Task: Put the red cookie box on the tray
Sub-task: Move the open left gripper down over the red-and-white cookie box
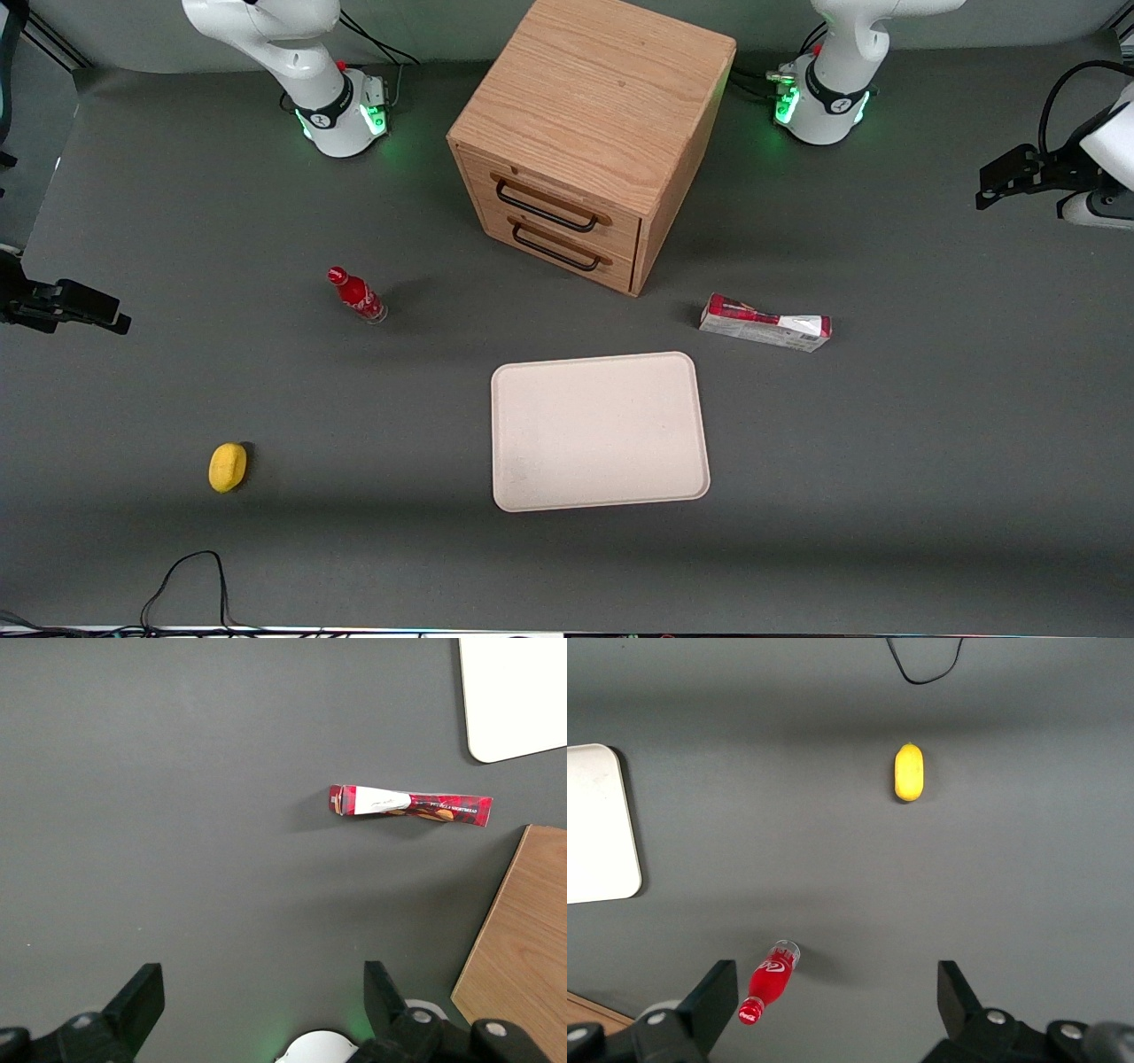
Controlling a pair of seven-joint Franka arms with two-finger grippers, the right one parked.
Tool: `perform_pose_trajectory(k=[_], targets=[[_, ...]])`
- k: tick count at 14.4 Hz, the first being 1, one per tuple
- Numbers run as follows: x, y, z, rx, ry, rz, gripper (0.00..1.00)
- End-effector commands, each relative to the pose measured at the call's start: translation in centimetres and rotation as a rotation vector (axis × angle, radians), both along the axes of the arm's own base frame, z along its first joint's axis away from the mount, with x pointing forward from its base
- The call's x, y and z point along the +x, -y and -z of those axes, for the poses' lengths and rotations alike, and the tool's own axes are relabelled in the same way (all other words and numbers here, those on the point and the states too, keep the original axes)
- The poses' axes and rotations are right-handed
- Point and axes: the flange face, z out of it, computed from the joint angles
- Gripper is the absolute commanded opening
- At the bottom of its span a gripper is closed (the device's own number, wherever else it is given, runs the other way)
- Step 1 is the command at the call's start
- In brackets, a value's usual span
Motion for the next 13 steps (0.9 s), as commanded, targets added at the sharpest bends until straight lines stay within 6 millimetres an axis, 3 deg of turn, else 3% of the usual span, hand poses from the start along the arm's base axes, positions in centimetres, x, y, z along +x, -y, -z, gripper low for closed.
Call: perform_pose_trajectory(k=[1,4,7,10,13], targets=[[-0.3,0.0,-0.3,-0.01,-0.007,0.019,1.0],[1.0,-0.2,0.4,0.046,0.037,0.028,1.0],[2.1,0.8,3.6,0.081,0.069,0.068,1.0],[2.8,1.0,6.1,0.07,0.055,-0.034,0.97],[4.1,4.7,8.6,0.074,0.044,-0.241,0.97]])
